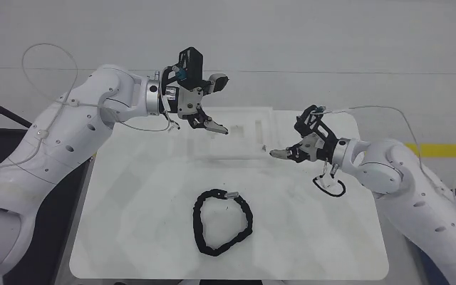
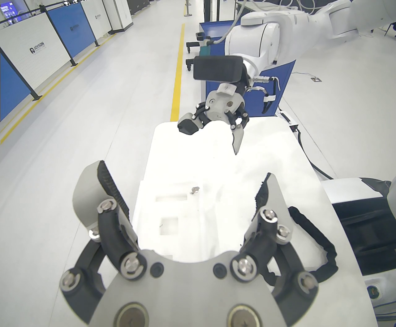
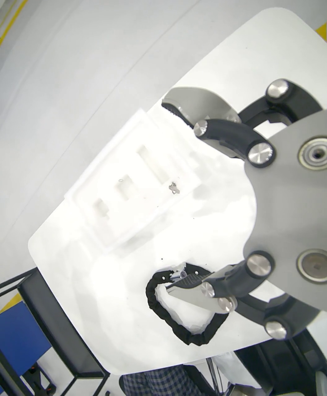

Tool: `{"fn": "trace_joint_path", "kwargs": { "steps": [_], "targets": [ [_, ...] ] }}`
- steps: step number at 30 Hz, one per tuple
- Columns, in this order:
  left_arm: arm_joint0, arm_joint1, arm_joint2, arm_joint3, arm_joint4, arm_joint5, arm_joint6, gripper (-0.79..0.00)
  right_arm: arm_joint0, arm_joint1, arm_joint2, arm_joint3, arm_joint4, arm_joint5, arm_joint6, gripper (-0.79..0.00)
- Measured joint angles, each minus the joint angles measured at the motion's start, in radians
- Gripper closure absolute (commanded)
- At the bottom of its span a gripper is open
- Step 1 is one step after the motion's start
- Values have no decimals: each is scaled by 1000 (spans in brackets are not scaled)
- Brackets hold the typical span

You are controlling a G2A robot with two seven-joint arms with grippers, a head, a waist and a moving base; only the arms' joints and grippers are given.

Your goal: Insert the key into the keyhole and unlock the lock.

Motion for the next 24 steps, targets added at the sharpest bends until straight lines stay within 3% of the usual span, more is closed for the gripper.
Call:
{"fn": "trace_joint_path", "kwargs": {
  "steps": [16, 17, 24],
  "targets": [
    [0, 0, 0, 0, 0, 0, 0, -785, 157, -140, -249, 98, -19, 364, 161, -779],
    [0, 0, 0, 0, 0, 0, 0, -785, 164, -148, -261, 105, -22, 379, 166, -736],
    [0, 0, 0, 0, 0, 0, 0, -785, 199, -204, -322, 177, -47, 457, 159, -720]
  ]
}}
